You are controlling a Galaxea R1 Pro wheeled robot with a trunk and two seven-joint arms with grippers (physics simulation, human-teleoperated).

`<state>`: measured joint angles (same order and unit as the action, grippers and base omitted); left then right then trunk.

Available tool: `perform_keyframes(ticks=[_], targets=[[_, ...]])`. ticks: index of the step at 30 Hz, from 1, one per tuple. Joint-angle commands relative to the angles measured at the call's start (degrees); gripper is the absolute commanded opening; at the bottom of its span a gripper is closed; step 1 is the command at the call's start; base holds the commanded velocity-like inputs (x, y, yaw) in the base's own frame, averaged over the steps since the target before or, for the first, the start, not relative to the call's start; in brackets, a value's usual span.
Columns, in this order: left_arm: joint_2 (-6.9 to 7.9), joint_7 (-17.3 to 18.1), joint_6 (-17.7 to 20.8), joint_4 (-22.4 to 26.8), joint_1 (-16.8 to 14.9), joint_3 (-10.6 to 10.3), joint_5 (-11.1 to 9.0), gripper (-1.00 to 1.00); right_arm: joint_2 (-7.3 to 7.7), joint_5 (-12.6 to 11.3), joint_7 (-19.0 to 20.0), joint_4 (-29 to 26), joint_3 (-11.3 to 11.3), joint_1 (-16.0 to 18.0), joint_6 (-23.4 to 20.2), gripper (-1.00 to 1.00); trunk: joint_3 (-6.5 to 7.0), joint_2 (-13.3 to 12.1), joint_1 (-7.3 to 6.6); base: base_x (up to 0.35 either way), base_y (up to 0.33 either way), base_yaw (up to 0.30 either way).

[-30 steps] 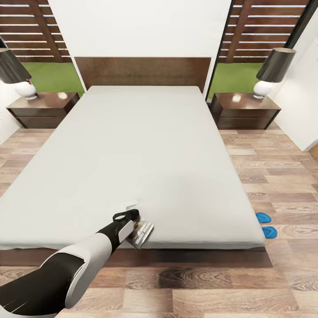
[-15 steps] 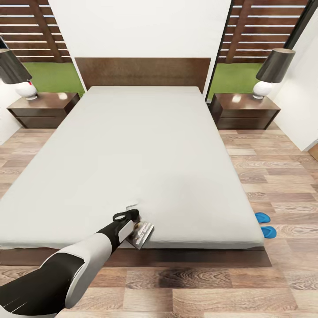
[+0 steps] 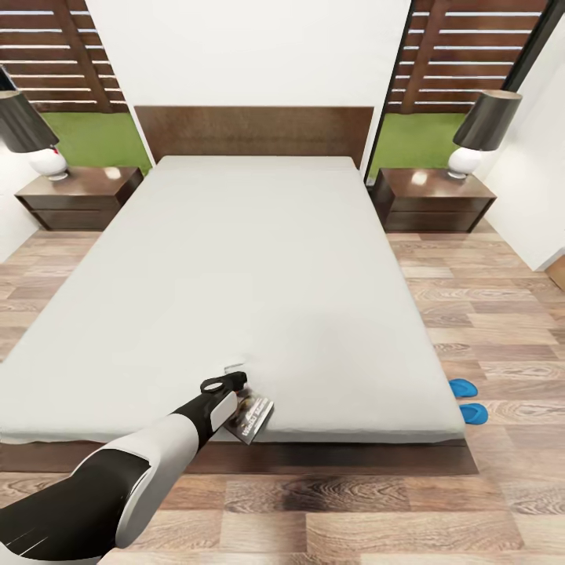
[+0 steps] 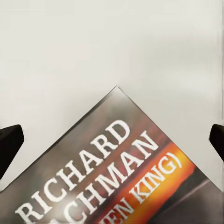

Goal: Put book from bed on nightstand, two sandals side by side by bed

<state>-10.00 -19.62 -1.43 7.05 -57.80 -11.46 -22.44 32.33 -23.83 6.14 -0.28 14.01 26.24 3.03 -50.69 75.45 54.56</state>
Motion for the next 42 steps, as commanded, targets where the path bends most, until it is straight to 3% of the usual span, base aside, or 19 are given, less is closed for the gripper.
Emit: perform_keyframes(ticks=[1,42], targets=[[0.00,-0.2,-0.1,0.0,0.0,-0.5,-0.6,1.00,0.01,-0.6,0.3,0.1,0.5,0.0,0.2,1.00,0.15,-0.4,-0.23,0.000,0.000,0.000],[0.00,-0.2,-0.1,0.1,0.0,-0.5,-0.6,1.00,0.01,-0.6,0.3,0.0,0.4,0.0,0.2,1.00,7.51,-16.8,-9.23,0.000,0.000,0.000]])
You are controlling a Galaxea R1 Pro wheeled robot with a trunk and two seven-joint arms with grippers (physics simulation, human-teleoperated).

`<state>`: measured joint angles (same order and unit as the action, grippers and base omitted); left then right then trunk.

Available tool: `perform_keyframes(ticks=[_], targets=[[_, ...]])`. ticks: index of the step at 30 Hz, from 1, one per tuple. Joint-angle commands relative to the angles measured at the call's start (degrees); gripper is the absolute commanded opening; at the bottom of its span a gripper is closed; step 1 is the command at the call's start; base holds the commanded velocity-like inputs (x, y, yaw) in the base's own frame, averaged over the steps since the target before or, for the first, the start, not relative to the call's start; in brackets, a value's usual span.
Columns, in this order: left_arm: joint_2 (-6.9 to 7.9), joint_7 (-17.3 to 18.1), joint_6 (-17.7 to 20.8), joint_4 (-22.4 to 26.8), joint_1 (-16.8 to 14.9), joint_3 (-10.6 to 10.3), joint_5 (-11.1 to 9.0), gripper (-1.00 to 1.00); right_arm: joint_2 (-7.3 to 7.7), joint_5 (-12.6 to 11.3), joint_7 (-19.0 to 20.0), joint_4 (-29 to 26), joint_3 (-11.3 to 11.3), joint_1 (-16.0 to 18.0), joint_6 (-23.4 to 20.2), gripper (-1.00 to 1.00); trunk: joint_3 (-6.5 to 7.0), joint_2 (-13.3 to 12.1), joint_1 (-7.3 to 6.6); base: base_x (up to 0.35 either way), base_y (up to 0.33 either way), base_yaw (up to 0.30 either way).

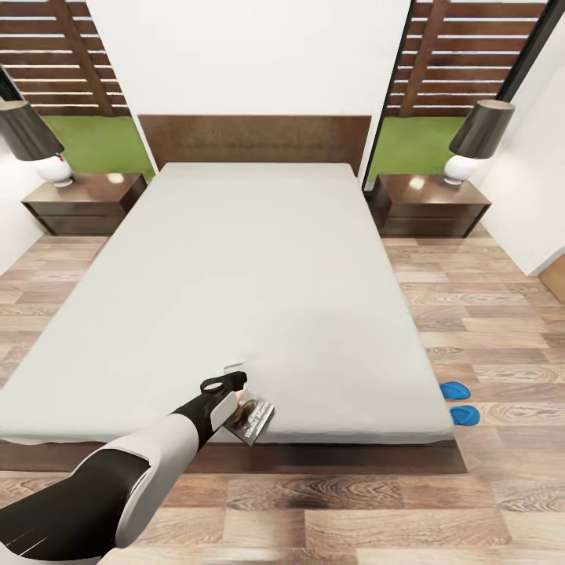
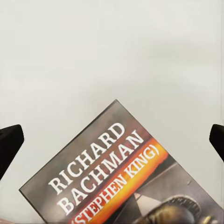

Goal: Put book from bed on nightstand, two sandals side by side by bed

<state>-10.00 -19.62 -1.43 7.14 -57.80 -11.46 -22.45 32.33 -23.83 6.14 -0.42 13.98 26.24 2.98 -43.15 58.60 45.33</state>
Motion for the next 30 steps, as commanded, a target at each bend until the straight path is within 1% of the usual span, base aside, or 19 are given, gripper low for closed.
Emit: perform_keyframes(ticks=[1,30], targets=[[0.00,-0.2,-0.1,0.0,0.0,-0.5,-0.6,1.00,0.02,-0.6,0.3,0.1,0.5,0.0,0.2,1.00,0.15,-0.4,-0.22,0.000,0.000,0.000],[0.00,-0.2,-0.1,0.0,0.0,-0.4,-0.7,1.00,0.02,-0.6,0.3,0.2,0.5,0.0,0.2,1.00,5.35,-12.0,-6.59,0.000,0.000,0.000]])
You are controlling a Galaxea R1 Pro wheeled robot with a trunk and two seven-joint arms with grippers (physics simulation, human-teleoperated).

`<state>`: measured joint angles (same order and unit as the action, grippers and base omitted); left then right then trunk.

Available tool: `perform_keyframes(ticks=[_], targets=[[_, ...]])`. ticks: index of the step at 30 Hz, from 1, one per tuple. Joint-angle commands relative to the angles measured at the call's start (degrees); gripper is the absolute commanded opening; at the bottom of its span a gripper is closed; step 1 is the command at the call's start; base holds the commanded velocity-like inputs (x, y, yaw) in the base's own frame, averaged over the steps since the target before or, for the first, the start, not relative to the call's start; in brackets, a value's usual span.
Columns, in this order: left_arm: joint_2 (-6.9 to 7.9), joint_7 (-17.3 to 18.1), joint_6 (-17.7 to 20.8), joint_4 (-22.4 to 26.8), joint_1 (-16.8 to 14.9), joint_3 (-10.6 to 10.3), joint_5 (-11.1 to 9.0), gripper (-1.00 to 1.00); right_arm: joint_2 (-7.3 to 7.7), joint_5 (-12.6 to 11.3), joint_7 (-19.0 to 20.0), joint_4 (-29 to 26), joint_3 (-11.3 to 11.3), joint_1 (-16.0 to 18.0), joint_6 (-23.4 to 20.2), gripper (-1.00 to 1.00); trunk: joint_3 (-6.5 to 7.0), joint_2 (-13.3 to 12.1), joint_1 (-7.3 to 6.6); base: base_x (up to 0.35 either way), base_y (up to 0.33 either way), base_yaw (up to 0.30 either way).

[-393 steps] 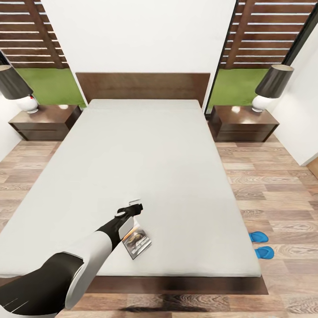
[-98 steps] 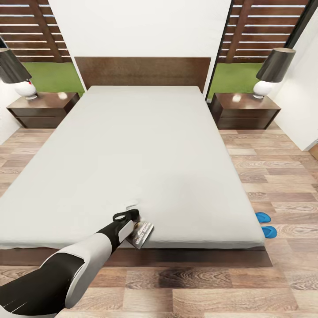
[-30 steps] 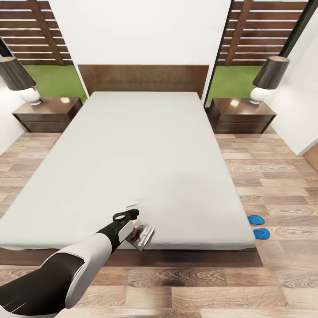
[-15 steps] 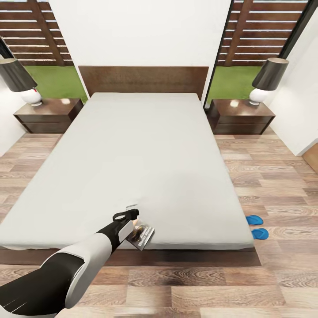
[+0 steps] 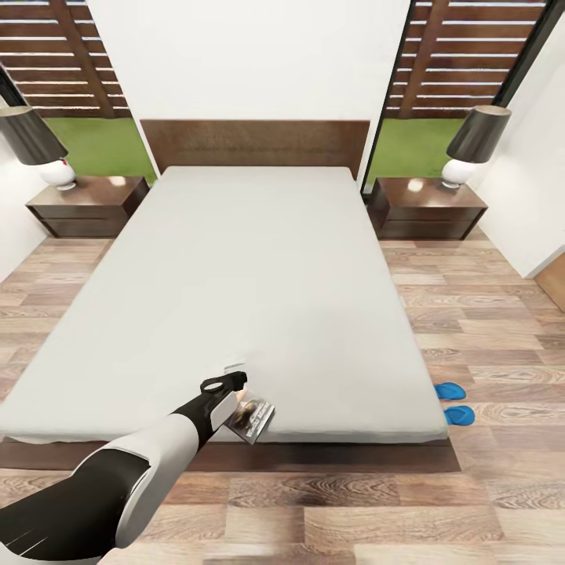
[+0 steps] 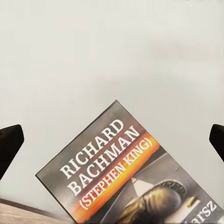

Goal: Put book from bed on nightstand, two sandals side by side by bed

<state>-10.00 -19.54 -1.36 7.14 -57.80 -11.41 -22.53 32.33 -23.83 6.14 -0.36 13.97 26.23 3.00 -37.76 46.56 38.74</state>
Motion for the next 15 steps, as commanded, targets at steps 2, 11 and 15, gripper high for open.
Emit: perform_keyframes(ticks=[2,11,15], targets=[[0.00,-0.2,-0.1,0.0,0.0,-0.5,-0.6,1.00,0.02,-0.6,0.3,0.1,0.5,0.0,0.2,1.00,0.32,-0.8,-0.44,0.000,0.000,0.000],[0.00,-0.1,-0.1,0.1,0.0,-0.5,-0.6,1.00,0.02,-0.6,0.3,0.1,0.5,0.0,0.2,1.00,1.94,-4.4,-2.41,0.000,0.000,0.000],[0.00,2.3,-0.1,0.1,0.0,-0.5,-0.6,1.00,0.02,-0.6,0.3,0.1,0.5,0.0,0.2,1.00,2.65,-6.0,-3.29,0.000,0.000,0.000]])
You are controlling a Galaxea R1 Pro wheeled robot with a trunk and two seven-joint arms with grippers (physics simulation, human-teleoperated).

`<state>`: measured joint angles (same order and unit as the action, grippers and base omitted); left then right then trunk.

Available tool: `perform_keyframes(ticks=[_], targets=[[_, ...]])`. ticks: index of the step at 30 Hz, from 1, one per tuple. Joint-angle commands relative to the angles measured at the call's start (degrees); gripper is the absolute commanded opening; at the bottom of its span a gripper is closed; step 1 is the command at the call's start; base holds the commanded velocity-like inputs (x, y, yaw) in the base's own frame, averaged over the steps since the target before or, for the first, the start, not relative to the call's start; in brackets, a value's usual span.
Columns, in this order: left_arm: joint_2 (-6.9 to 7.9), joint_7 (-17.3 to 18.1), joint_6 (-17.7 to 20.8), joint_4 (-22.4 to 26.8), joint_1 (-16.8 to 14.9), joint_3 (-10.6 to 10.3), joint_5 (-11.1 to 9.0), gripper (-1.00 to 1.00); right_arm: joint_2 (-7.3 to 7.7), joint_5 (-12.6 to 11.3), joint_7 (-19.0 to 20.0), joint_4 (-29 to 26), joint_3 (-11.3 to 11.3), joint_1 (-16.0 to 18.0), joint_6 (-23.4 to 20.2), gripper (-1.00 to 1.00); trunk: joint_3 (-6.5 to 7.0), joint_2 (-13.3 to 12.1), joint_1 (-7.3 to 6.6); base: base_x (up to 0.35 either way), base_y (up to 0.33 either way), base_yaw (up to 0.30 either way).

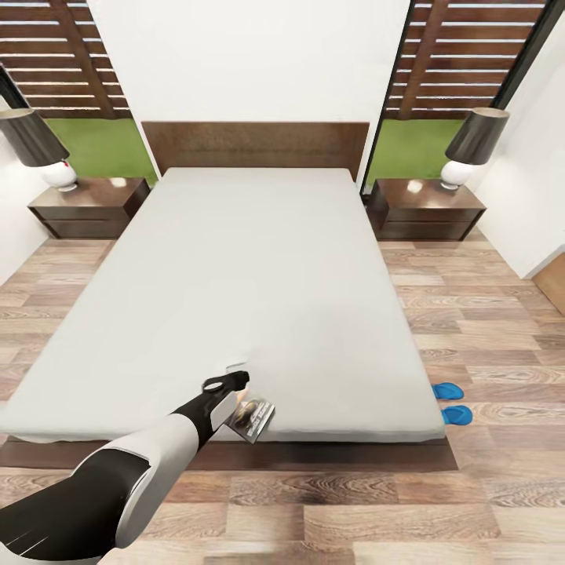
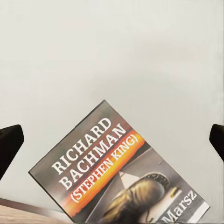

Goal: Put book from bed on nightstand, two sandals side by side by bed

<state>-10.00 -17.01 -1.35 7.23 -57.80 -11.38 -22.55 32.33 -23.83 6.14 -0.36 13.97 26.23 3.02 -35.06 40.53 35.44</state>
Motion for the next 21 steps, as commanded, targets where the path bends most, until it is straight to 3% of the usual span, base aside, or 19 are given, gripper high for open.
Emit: perform_keyframes(ticks=[1,6,16,18,21], targets=[[0.00,0.3,-0.1,0.0,0.0,-0.5,-0.6,1.00,0.02,-0.6,0.3,0.1,0.5,0.0,0.2,1.00,0.14,-0.4,-0.21,0.000,0.000,0.000],[0.00,4.0,-0.1,0.0,0.0,-0.3,-0.6,1.00,0.02,-0.6,0.3,0.1,0.5,0.0,0.2,1.00,1.03,-2.4,-1.31,0.000,0.000,0.000],[0.00,5.0,-0.2,0.0,-0.1,-0.2,-0.8,1.00,0.02,-0.6,0.3,0.1,0.5,0.0,0.2,1.00,2.83,-6.4,-3.51,0.000,0.000,0.000],[0.00,6.1,-0.2,0.1,-0.1,-0.1,-0.9,1.00,0.02,-0.6,0.3,0.1,0.5,0.0,0.2,1.00,3.19,-7.2,-3.95,0.000,0.000,0.000],[0.00,11.2,-0.1,0.2,-0.1,0.0,-1.0,1.00,0.02,-0.6,0.3,0.1,0.5,0.0,0.2,1.00,3.73,-8.4,-4.60,0.000,0.000,0.000]])
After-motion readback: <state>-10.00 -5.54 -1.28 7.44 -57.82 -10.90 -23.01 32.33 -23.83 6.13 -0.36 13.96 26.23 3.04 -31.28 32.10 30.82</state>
